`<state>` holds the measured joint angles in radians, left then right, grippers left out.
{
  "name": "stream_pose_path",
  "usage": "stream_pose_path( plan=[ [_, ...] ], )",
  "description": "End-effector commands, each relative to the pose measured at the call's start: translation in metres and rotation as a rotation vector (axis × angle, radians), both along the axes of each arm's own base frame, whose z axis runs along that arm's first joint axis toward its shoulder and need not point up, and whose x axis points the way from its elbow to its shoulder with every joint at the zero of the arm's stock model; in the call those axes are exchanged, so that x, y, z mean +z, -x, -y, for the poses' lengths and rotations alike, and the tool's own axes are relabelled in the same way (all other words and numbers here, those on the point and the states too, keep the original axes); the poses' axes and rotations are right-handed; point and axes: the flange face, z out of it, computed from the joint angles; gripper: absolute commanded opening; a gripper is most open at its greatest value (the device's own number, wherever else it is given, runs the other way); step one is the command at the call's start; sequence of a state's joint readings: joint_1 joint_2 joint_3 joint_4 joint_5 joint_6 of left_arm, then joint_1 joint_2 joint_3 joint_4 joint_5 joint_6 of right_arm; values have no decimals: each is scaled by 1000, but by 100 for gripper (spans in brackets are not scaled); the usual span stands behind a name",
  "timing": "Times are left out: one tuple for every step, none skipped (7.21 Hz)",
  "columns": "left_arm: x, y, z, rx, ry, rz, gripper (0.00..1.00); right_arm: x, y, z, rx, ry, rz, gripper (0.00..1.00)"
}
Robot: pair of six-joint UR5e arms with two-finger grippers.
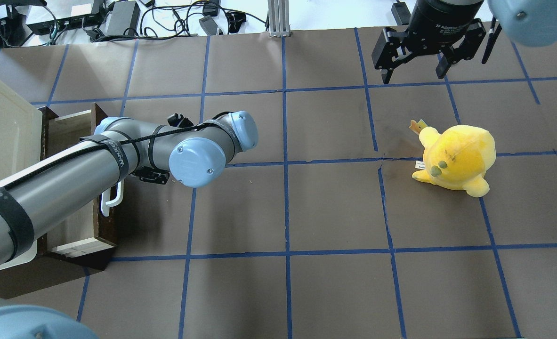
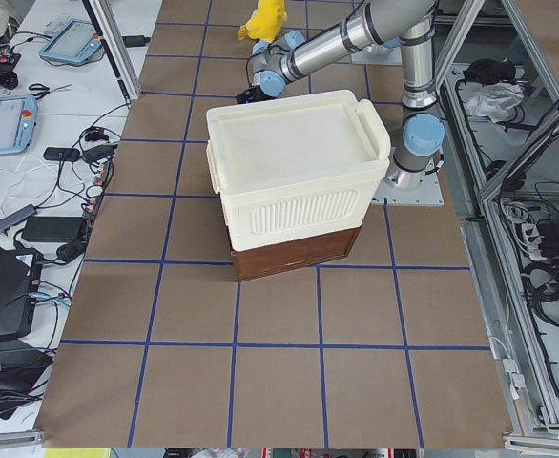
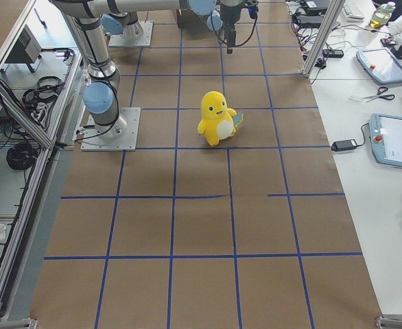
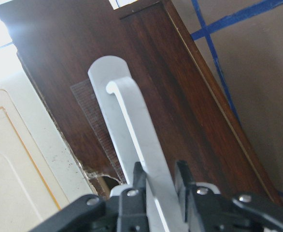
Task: Pull drawer sideways
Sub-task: 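Keep pulling the drawer farther out with the left gripper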
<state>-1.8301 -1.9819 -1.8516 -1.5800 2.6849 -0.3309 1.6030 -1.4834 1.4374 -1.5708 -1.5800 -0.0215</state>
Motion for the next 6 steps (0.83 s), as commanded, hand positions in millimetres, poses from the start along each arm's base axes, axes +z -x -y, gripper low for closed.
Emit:
stream_pose_path(
  plan=[
    [1,2,0,-5,2,0,0,0,0,0,0,0,0,100],
    [0,3,-1,-7,1,1,0,0,0,0,0,0,0,100],
    [1,3,0,-8,2,1,0,0,0,0,0,0,0,100],
    [1,5,-1,-13,3,1,0,0,0,0,0,0,0,100],
    [1,6,-1,-14,4,1,0,0,0,0,1,0,0,100],
    [1,8,-2,-17,3,1,0,0,0,0,0,0,0,100]
  ],
)
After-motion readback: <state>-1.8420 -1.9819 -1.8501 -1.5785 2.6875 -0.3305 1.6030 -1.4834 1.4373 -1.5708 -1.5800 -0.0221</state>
